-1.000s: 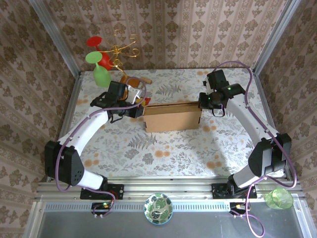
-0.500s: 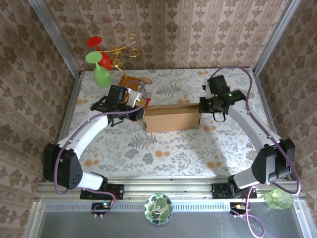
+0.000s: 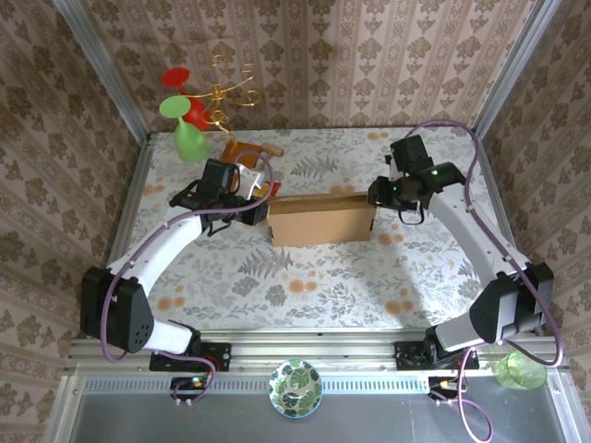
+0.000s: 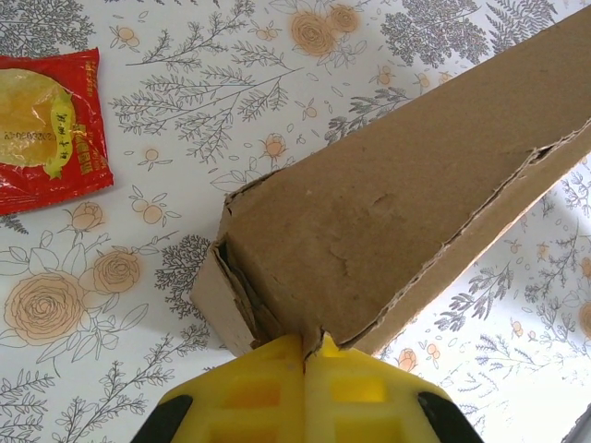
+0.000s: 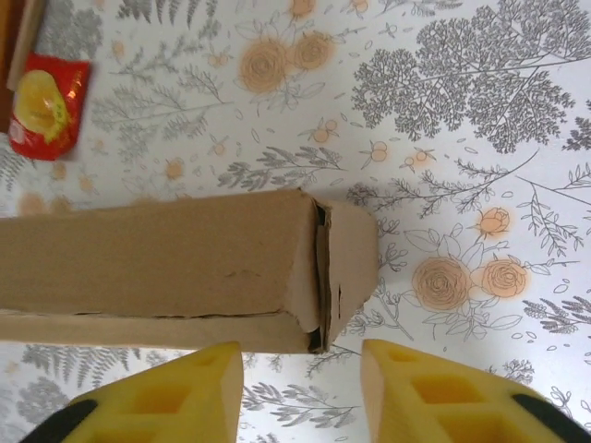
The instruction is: Fold the paper box
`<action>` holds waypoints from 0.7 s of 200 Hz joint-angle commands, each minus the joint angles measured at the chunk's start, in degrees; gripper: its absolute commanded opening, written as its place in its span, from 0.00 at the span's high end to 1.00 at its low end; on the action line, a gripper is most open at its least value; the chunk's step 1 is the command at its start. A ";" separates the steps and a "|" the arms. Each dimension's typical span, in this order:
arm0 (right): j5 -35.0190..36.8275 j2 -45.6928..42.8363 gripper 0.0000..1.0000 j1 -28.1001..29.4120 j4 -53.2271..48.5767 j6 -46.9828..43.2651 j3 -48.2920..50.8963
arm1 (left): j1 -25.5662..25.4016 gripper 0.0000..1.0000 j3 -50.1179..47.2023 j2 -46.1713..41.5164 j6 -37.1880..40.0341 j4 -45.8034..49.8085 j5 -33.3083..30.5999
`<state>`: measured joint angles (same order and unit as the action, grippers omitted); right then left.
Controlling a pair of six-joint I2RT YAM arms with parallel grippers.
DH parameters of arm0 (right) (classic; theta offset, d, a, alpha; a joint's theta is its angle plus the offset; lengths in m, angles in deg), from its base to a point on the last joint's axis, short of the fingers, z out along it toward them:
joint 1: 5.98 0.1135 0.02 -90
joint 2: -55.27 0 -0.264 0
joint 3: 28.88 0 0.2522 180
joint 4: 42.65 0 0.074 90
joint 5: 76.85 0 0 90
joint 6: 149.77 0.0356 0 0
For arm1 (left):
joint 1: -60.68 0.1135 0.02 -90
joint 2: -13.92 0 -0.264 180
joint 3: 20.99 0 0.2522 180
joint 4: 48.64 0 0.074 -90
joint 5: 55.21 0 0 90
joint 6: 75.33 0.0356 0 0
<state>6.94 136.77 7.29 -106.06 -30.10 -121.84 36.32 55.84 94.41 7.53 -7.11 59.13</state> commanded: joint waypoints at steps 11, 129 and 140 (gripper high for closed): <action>-6.01 -6.85 0.45 -3.78 -0.39 23.03 1.07 | -0.62 1.00 -0.93 0.68 -0.91 3.83 -1.49; -18.22 -10.05 0.26 -5.41 32.74 63.04 25.17 | -0.92 1.00 -0.21 1.05 -0.52 4.22 -1.66; -19.18 -8.94 0.27 -5.63 33.58 63.05 25.65 | -0.90 1.00 -0.10 1.15 -0.51 4.22 -1.66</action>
<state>-9.70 125.88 2.27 -76.86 29.37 -98.13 35.95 55.84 94.41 7.53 -7.09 58.71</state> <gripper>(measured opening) 0.738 0.060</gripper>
